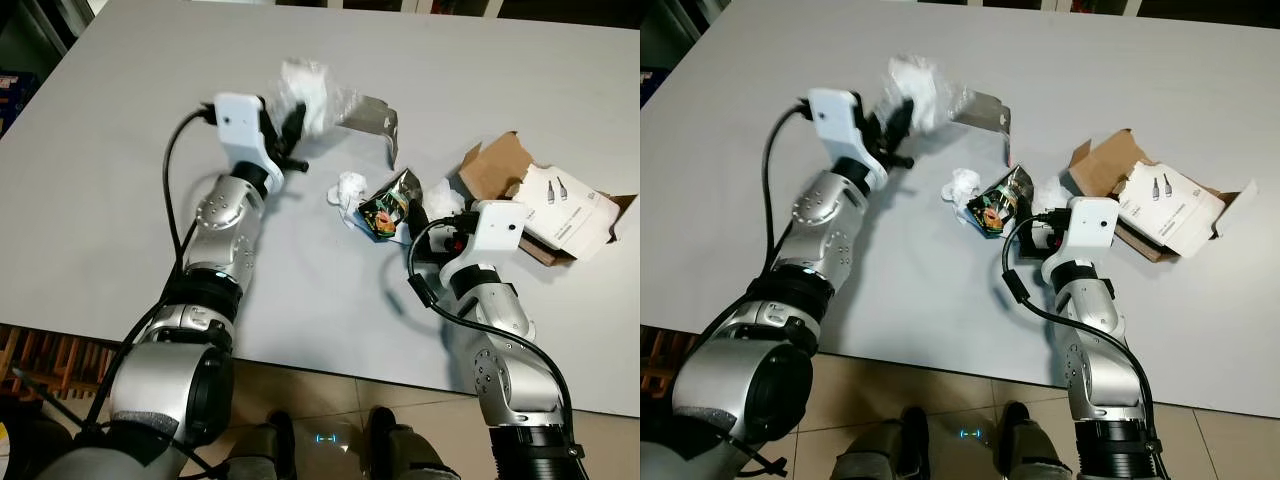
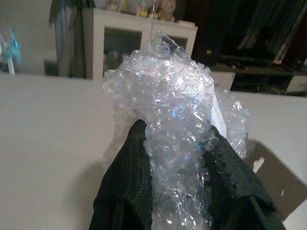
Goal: Picking trash to rubbish bin
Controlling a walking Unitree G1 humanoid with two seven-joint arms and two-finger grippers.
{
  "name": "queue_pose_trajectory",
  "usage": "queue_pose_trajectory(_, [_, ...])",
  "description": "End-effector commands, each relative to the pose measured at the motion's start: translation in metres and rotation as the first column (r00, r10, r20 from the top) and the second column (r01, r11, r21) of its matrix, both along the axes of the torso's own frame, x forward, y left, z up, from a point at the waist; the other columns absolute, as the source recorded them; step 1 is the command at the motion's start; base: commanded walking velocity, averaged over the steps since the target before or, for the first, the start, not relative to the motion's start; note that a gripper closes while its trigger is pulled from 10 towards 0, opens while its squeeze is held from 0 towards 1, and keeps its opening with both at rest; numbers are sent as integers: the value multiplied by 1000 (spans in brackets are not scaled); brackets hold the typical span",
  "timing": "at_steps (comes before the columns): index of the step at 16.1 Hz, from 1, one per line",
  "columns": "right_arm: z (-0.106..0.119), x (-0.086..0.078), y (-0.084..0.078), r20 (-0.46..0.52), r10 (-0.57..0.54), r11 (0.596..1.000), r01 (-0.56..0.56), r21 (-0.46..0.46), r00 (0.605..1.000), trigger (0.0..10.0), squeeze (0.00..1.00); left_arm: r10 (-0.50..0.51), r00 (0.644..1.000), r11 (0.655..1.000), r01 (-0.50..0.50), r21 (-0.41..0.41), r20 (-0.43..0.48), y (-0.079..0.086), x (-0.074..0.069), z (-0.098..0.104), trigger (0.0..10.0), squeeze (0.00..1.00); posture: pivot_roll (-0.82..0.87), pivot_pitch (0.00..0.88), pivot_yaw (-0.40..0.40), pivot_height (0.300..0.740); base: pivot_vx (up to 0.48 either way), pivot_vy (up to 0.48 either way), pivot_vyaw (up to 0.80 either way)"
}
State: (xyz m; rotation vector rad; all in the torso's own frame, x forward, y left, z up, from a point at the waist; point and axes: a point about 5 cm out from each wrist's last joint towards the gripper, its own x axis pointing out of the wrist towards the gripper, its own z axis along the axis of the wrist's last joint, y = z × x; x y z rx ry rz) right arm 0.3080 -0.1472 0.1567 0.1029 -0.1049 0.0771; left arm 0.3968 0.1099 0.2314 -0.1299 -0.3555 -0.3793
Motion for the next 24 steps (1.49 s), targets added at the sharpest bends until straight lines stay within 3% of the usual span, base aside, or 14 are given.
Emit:
queue_pose_trajectory(1, [1,1,0,11,3,1000,-3,8,1000,10000,0,-31,1000,999,31,17,-2,0,-4,-3,10000,0,-58,212,65,740,0,0,0])
queue_pose_trajectory(4, [2,4,1,19,5,1000,-6,11,1000,10000,0,-6,998,999,4,42,57,9,-11,2,10000,0,-48,197,67,740,0,0,0])
queue_pose_trajectory(5, [4,6,1,28,4,1000,-4,13,1000,10000,0,107,989,994,-109,14,98,22,-14,6,10000,0,-40,189,64,740,0,0,0])
queue_pose_trajectory(6, [4,6,1,28,4,1000,-4,13,1000,10000,0,107,989,994,-109,14,98,22,-14,6,10000,0,-40,189,64,740,0,0,0])
queue_pose_trajectory(7, [6,8,1,38,3,1000,-3,14,999,10000,0,206,972,978,-208,5,117,32,-19,3,10000,0,-37,186,63,740,0,0,0])
queue_pose_trajectory(8, [9,9,1,53,3,1000,-4,18,999,10000,0,249,962,966,-255,49,114,34,-21,0,10000,0,-30,182,60,740,0,0,0])
queue_pose_trajectory(9, [10,10,0,59,3,1000,-4,20,998,10000,0,258,961,962,-265,70,103,34,-24,-8,10000,0,-28,179,61,740,0,0,0])
queue_pose_trajectory(10, [11,10,-1,67,0,1000,-1,24,998,10000,0,273,960,953,-279,119,67,33,-35,-28,10000,0,-28,180,62,740,0,0,0])
queue_pose_trajectory(14, [8,8,-2,66,-7,1000,6,20,998,10000,0,351,936,922,-350,163,26,39,-56,-55,10000,0,-25,183,65,740,0,0,0])
queue_pose_trajectory(16, [6,6,-4,66,-13,1000,12,20,998,10000,0,374,927,915,-372,158,18,43,-66,-60,10000,0,-22,179,66,740,0,0,0])
queue_pose_trajectory(19, [6,7,-9,68,-26,1000,26,14,997,10000,0,384,923,901,-380,209,24,45,-70,-62,10000,0,-22,166,68,740,0,0,0])
queue_pose_trajectory(20, [5,7,-16,67,-46,999,46,-5,997,10000,0,376,926,893,-369,259,26,44,-74,-66,10000,0,-24,161,69,740,0,0,0])
queue_pose_trajectory(24, [1,3,-20,56,-61,998,62,-11,997,10000,0,373,928,894,-359,270,-4,43,-82,-74,10000,0,-23,164,72,740,0,0,0])
